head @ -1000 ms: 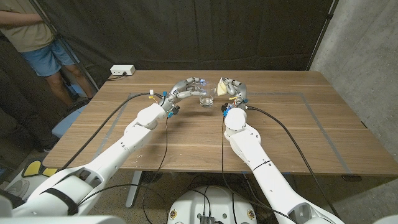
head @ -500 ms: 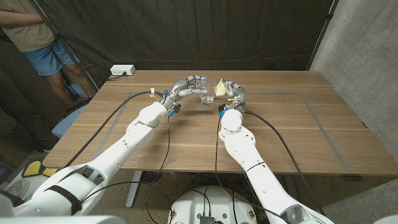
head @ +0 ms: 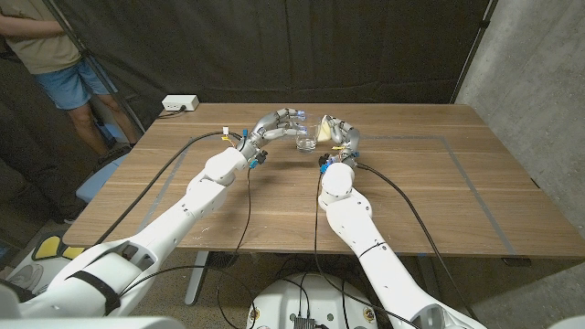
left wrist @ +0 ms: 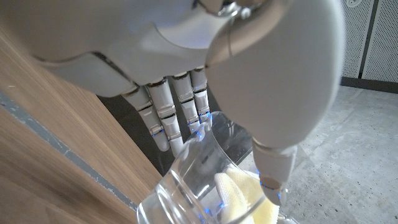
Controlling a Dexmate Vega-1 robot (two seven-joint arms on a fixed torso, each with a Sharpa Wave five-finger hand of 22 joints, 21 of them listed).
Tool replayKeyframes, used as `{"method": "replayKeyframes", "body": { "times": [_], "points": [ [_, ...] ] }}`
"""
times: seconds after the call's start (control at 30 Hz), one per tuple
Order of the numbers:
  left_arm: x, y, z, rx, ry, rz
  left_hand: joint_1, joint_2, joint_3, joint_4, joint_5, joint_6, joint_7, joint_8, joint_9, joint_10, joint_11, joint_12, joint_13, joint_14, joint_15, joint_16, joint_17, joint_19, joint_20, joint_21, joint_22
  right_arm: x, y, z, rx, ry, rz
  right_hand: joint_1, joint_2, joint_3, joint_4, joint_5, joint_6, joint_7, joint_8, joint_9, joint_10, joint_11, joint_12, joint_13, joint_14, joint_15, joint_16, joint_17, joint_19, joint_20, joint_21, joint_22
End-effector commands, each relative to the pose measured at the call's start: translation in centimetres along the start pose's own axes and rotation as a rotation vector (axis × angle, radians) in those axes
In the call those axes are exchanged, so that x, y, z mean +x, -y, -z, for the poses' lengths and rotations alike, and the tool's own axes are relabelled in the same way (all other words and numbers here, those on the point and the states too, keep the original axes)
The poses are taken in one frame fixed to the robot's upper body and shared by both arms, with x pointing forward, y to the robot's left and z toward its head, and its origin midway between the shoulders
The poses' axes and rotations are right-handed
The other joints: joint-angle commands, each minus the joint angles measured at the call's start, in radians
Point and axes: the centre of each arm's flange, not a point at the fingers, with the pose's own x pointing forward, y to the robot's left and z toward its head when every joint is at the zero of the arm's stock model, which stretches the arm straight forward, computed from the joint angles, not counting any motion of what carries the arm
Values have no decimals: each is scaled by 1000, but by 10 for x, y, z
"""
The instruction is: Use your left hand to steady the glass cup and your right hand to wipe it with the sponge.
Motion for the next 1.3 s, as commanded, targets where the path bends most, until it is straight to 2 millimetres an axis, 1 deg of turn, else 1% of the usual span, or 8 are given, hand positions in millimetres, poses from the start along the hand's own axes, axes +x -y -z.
{"method": "replayKeyframes", "body": {
  "times": [0.03,0.27,0.53,0.63,0.87,1.1,1.13,1.3],
  "points": [
    [2,5,-7,-19,23,-3,181,218,83,70,6,72,-60,99,2,126,-118,7,5,128,-270,-1,5,-1,1,8,0,-7,-1,13,29,-62,-15,39,30,1,0,6,14,8,4,4,10,-1,1,6,33,-53,4,5,-2,-117,14,6],
    [5,5,-15,-29,50,-18,181,219,85,70,6,76,-61,103,1,132,-116,8,7,132,-270,-3,8,-1,1,12,-1,-8,-4,27,25,-117,-14,42,31,-1,1,7,14,10,1,5,12,-1,0,9,33,-53,4,11,-8,-119,26,9],
    [5,4,-21,-26,67,-25,179,218,87,70,6,76,-62,104,-3,133,-117,6,9,133,-273,-8,14,-4,1,19,-3,-14,-2,52,-33,-183,-17,43,31,-3,2,8,15,9,0,5,15,-1,0,12,33,-53,5,17,-12,-119,37,11],
    [5,5,-21,-24,66,-18,180,217,88,69,6,75,-61,105,-4,134,-116,6,10,135,-273,-8,17,-5,0,21,-4,-16,-2,54,-37,-181,-15,44,31,-3,3,9,16,9,-1,6,14,-1,-1,13,33,-52,5,18,-14,-119,41,12],
    [5,8,-14,-28,44,4,179,217,89,70,6,72,-63,106,-5,135,-118,5,12,136,-273,-12,20,-6,0,25,-5,-13,2,36,-25,-97,7,45,31,-4,3,9,16,9,-2,6,14,-1,-2,15,33,-52,5,22,-17,-119,48,13],
    [1,10,-4,-31,13,29,178,216,91,70,6,72,-59,107,-6,134,-114,4,13,137,-271,-16,23,-8,0,29,-6,-7,10,15,20,-40,31,47,30,-6,4,10,17,9,-4,7,15,-1,-3,18,34,-52,5,28,-22,-121,59,15],
    [-1,10,-1,-31,4,29,177,216,91,70,6,72,-58,107,-7,133,-115,3,14,137,-270,-17,23,-9,1,30,-6,-5,12,10,33,-25,34,47,30,-7,4,10,18,9,-4,7,15,-1,-3,19,34,-52,5,29,-22,-121,61,16],
    [-5,6,3,-29,-12,22,175,214,92,70,6,74,-59,109,-8,135,-116,3,15,139,-270,-21,23,-9,0,34,-7,-3,12,-1,52,13,27,47,30,-8,5,10,18,8,-5,7,15,-2,-4,20,33,-52,5,32,-24,-122,67,16]
  ]
}}
